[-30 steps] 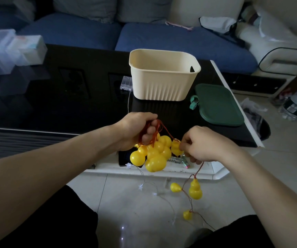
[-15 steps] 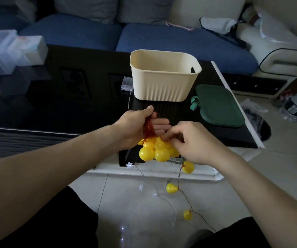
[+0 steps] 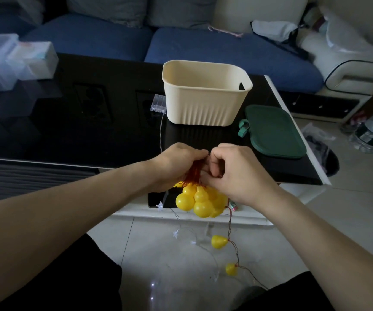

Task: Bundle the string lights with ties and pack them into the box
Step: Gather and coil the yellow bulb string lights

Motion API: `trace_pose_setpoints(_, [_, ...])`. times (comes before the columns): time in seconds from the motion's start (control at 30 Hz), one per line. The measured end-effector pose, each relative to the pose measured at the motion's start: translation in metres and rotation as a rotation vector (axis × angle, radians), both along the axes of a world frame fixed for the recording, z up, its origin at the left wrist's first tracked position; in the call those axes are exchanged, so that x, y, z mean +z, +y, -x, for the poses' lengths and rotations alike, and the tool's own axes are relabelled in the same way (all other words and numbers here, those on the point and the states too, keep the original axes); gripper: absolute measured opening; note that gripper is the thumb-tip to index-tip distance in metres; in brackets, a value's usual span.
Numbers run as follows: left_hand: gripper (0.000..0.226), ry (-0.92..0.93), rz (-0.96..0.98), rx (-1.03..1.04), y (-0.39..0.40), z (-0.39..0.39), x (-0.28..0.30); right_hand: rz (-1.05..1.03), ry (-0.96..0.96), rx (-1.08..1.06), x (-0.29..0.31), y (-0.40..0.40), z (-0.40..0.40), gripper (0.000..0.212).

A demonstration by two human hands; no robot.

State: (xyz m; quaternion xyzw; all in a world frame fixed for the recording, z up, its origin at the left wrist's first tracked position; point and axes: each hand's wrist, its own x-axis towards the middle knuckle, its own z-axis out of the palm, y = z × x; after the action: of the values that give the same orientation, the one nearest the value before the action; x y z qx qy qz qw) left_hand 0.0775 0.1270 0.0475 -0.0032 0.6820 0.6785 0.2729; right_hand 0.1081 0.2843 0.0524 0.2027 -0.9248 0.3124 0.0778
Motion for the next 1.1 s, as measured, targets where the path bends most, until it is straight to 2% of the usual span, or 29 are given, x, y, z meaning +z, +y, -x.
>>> trace_pose_setpoints(0.1, [0.027, 0.067, 0.091, -0.062, 0.001, -0.003, 0.001, -0.054, -0.036, -0.004, 0.002, -0.003, 0.001, 0.049])
trace_pose_setpoints(0.2, [0.021, 0.054, 0.146, -0.149, 0.002, -0.007, 0.004, -0.071, -0.114, 0.0, 0.007, -0.002, 0.0, 0.049])
trace_pose_setpoints(0.33, [0.028, 0.098, 0.238, -0.275, -0.002, -0.008, 0.006, -0.044, -0.285, 0.021, 0.012, 0.007, 0.004, 0.044])
trace_pose_setpoints(0.43, [0.03, 0.086, 0.249, -0.294, -0.006, -0.005, 0.006, -0.044, -0.477, 0.069, 0.009, 0.025, 0.013, 0.039])
trace_pose_setpoints(0.53, [0.034, 0.048, 0.244, -0.309, -0.01, -0.001, 0.009, 0.073, -0.656, 0.144, 0.006, 0.042, 0.016, 0.038])
trace_pose_setpoints(0.63, [0.036, 0.034, 0.246, -0.428, -0.013, 0.0, 0.01, 0.172, -0.609, 0.164, 0.002, 0.049, 0.02, 0.027])
trace_pose_setpoints(0.8, [0.042, -0.037, 0.182, -0.529, -0.012, -0.004, 0.007, 0.254, -0.462, 0.117, -0.007, 0.038, 0.02, 0.024])
trace_pose_setpoints(0.93, [0.039, -0.114, 0.102, -0.435, -0.011, -0.003, 0.005, 0.201, -0.423, 0.094, -0.013, 0.033, 0.022, 0.024])
trace_pose_setpoints(1.1, [0.04, -0.149, 0.044, -0.228, -0.01, 0.002, 0.004, 0.164, -0.558, 0.065, -0.011, 0.04, 0.023, 0.044])
